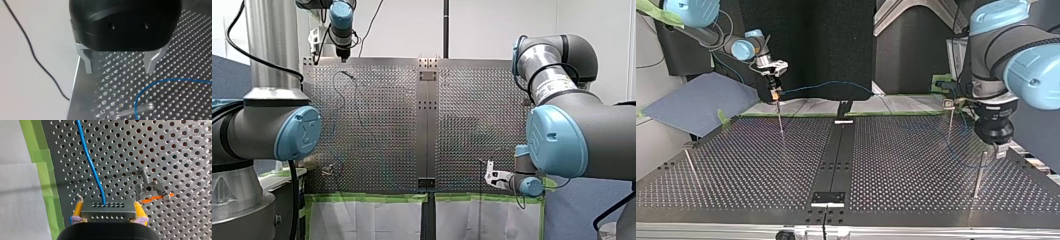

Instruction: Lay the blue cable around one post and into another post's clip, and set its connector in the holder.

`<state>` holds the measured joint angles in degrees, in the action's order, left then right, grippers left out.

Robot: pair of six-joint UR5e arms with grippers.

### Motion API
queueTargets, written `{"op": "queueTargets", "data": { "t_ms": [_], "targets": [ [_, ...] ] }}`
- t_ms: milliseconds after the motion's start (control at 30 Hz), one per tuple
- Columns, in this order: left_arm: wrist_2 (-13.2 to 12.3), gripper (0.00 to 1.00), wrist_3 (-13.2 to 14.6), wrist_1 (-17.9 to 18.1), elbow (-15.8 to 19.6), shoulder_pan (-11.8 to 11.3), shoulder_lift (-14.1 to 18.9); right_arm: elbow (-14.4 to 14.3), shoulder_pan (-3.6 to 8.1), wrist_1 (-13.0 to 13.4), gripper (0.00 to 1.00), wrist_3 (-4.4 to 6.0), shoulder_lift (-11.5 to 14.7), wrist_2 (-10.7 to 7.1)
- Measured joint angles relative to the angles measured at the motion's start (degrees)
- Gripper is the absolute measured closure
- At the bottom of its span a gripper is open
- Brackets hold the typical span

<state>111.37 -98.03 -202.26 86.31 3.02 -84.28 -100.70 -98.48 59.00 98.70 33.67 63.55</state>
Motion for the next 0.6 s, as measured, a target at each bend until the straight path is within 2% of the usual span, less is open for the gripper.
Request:
{"op": "queueTargets", "data": {
  "t_ms": [200, 600],
  "targets": [
    [1.7, 0.0, 0.0, 2.4, 0.0, 0.2, 0.0, 0.0, 0.0, 0.0, 0.98, 0.0, 0.0, 0.01],
    [1.8, 0.0, -0.2, 2.7, 0.0, 0.4, 0.0, 0.0, 0.0, 0.0, 0.98, 0.01, -0.1, 0.0]
  ]
}}
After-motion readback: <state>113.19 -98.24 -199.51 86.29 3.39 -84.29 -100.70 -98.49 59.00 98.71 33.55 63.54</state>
